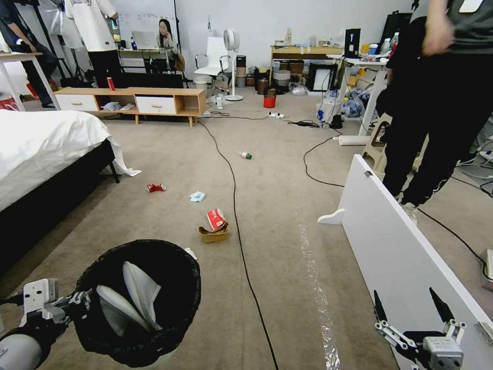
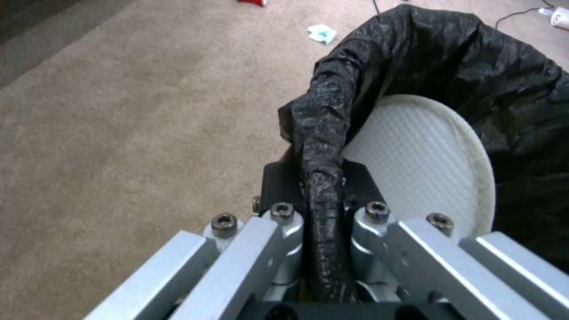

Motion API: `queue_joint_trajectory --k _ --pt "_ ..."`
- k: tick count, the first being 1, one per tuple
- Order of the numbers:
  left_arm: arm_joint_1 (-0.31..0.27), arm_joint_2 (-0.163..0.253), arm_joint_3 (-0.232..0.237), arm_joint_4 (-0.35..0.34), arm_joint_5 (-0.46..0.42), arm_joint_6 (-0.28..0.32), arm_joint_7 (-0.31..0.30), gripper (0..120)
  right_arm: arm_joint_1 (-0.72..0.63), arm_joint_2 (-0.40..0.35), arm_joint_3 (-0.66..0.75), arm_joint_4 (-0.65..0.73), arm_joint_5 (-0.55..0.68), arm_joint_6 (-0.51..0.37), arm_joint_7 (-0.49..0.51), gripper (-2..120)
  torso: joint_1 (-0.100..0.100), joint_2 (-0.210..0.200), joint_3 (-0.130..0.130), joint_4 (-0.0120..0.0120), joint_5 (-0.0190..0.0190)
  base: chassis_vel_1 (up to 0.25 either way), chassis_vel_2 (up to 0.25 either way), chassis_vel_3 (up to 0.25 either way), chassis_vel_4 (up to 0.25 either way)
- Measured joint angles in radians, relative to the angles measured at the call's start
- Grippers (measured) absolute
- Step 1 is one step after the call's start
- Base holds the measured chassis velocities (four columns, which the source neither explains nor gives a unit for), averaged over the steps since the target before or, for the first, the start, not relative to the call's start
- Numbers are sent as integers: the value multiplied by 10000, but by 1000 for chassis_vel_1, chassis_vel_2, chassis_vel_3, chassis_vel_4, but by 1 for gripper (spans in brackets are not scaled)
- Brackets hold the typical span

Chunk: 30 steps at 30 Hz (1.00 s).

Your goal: Pick up the trash bin and place the garbage on the floor into it.

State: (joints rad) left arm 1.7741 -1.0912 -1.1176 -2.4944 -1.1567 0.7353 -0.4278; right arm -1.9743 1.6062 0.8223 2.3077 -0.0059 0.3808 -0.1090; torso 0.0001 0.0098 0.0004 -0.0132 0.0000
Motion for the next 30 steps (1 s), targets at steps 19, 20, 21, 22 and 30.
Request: queue_joint_trajectory --k 19,20,21,22,30 --pt "33 -83 192 -48 139 1 51 4 56 23 104 -129 21 169 -204 100 0 0 0 0 0 0 0 0 0" --pt "35 -94 230 -51 156 1 52 4 66 23 113 -151 28 186 -231 100 0 0 0 0 0 0 0 0 0" --pt "35 -94 230 -51 156 1 52 4 66 23 113 -151 28 186 -231 100 0 0 0 0 0 0 0 0 0" --pt "38 -104 260 -53 170 1 54 4 85 23 136 -186 29 221 -285 100 0 0 0 0 0 0 0 0 0" --pt "45 -115 264 -56 185 1 58 4 127 21 166 -270 25 291 -396 100 0 0 0 0 0 0 0 0 0"
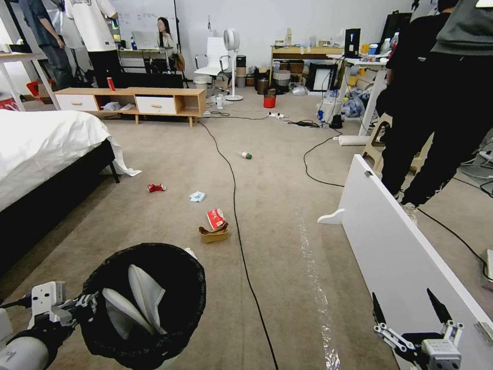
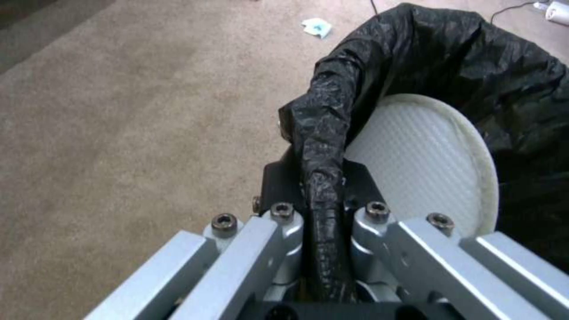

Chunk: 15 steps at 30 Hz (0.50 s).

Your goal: Pick up the trash bin and place the garbage on the floor into it.

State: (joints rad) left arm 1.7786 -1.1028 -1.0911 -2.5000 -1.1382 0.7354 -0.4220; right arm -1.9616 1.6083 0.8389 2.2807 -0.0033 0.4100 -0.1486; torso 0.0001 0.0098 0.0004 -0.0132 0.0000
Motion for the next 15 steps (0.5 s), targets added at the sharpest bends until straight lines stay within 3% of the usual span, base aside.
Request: queue_joint_trajectory --k 7,15 --pt "0 0 14 0 0 0 3 4 4 -1 -1 0 6 17 -34 100 0 0 0 -1 0 0 0 0 0" --pt "-10 6 47 -2 35 0 4 4 -18 -2 26 0 9 83 -109 100 0 0 0 -1 -1 99 81 -102 -84"
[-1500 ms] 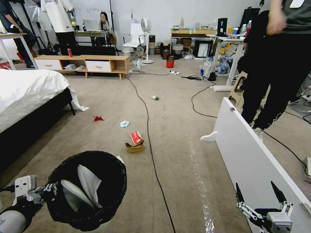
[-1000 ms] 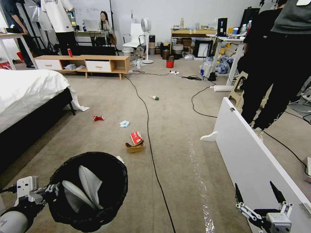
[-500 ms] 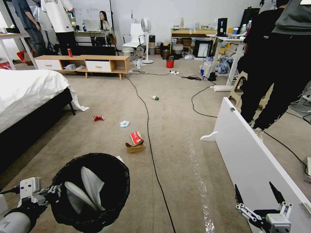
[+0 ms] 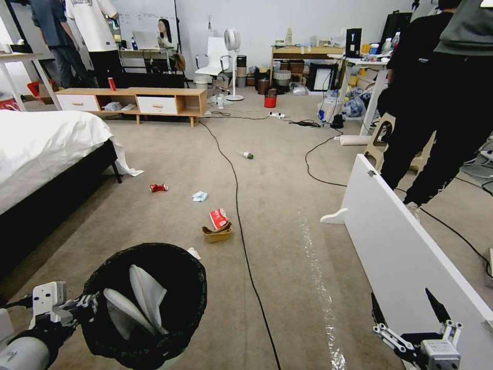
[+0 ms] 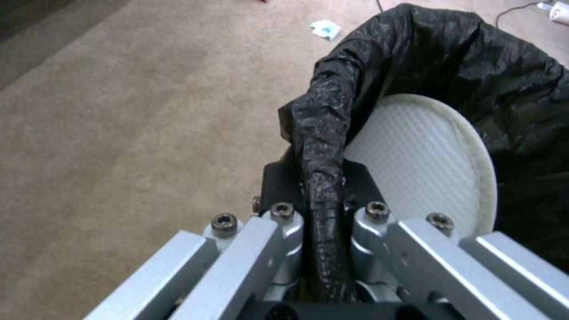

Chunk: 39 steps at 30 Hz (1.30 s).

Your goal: Pick up the trash bin and place the garbage on the floor into it.

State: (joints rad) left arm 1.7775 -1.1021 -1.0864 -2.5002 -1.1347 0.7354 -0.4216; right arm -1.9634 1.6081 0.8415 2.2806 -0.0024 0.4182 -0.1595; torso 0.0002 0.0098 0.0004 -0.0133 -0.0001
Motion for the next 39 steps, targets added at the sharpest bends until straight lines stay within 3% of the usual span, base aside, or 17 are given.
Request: queue_joint_trajectory --k 24,25,30,39 --pt "-38 -2 -25 29 8 0 0 4 -28 0 33 35 43 59 -120 100 0 0 0 1 1 160 158 -153 -154" --pt "-30 -13 -25 29 9 0 -2 4 -30 -1 35 40 45 69 -125 100 0 1 2 14 11 155 179 -168 -175" --pt "-19 -26 -21 25 13 0 -1 4 -32 0 34 39 41 94 -144 100 2 2 9 8 36 145 156 -141 -155" --pt "-18 -28 -2 15 21 1 8 4 -29 -1 34 34 41 129 -199 100 2 2 2 2 12 213 97 -48 -212"
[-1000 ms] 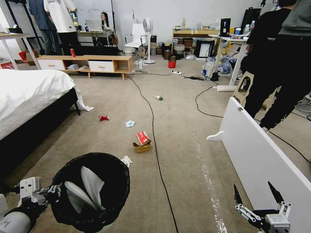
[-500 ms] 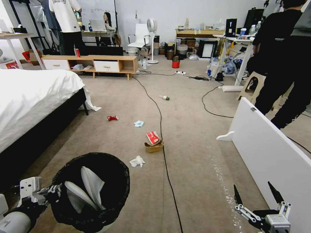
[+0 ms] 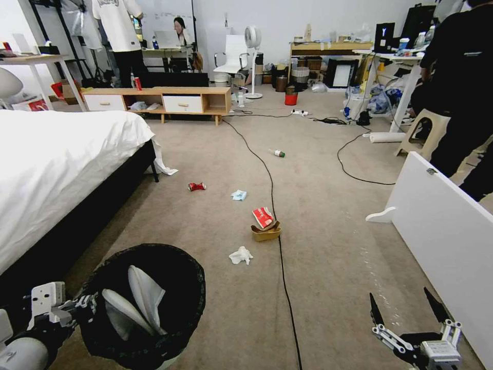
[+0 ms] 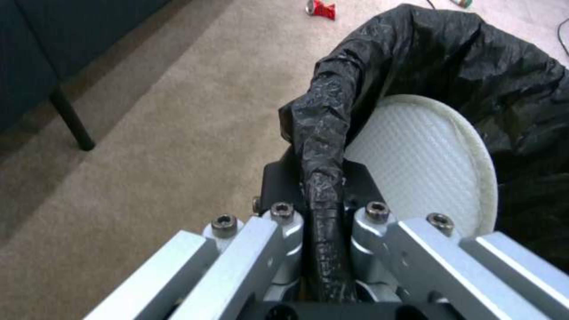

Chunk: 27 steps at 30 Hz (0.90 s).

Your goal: Pick up the trash bin and place the garbage on the floor into it.

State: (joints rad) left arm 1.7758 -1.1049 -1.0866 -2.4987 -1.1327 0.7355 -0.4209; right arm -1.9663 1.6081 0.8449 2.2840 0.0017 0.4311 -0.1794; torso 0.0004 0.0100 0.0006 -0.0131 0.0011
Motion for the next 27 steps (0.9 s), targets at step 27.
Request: queue_joint_trajectory --k 27 --pt "-34 28 135 -18 47 1 6 4 0 -1 -3 -31 -93 273 -105 100 -1 -1 -3 -2 -14 84 93 -67 -78"
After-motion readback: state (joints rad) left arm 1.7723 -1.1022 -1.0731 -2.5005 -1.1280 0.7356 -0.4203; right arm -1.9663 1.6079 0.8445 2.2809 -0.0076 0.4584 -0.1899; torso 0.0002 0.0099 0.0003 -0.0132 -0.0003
